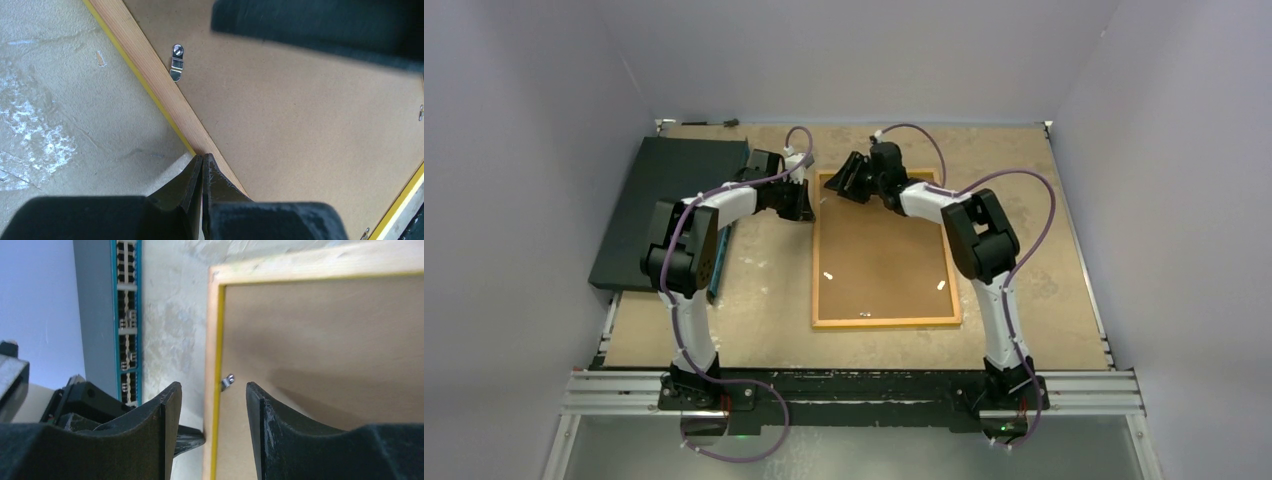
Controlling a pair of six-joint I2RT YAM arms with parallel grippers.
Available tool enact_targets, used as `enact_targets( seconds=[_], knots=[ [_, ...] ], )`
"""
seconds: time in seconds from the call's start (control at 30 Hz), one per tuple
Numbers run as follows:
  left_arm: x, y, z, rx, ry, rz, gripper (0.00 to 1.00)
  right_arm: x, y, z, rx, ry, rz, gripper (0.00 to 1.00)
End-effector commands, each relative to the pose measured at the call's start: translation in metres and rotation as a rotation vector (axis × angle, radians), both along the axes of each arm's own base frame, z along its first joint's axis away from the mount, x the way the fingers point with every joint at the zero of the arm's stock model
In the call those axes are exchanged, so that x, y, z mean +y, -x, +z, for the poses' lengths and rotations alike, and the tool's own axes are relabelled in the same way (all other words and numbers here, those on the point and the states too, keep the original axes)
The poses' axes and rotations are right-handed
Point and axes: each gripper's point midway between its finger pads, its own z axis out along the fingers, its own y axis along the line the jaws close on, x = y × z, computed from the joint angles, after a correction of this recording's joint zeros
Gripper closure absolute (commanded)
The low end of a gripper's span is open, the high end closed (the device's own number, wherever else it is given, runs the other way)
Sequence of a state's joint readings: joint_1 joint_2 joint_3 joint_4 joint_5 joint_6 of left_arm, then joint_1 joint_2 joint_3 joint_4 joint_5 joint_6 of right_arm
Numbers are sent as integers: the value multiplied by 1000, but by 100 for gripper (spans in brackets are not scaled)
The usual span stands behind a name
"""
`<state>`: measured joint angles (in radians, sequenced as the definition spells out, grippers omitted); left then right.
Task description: Put the photo into the frame
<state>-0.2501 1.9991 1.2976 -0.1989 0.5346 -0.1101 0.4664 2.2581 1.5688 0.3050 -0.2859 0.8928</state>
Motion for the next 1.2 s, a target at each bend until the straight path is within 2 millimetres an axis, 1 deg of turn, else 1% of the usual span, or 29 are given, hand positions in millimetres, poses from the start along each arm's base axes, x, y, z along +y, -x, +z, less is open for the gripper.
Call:
enact_targets(
  seconds=[0.0, 0.13, 0.33, 0.57, 0.77, 1.17],
  knots=[
    [0, 4, 8, -27, -9, -22, 100, 31, 14, 6, -16, -28, 76, 47],
    [0, 4, 8, -28, -9, -21, 100, 39, 19, -2, 12, -21, 69, 47],
    [1, 4, 8, -30, -12, -22, 100, 46, 20, -10, 32, 10, 55, 49],
    [0, 4, 8, -31, -9, -24, 100, 47, 20, -14, 32, 19, 36, 50],
    [0, 4, 8, -30, -7, -24, 100, 49, 23, -21, 47, 10, 29, 51],
    [0, 5, 8, -32, -8, -28, 100, 53, 25, -26, 56, 13, -15, 53]
  ],
)
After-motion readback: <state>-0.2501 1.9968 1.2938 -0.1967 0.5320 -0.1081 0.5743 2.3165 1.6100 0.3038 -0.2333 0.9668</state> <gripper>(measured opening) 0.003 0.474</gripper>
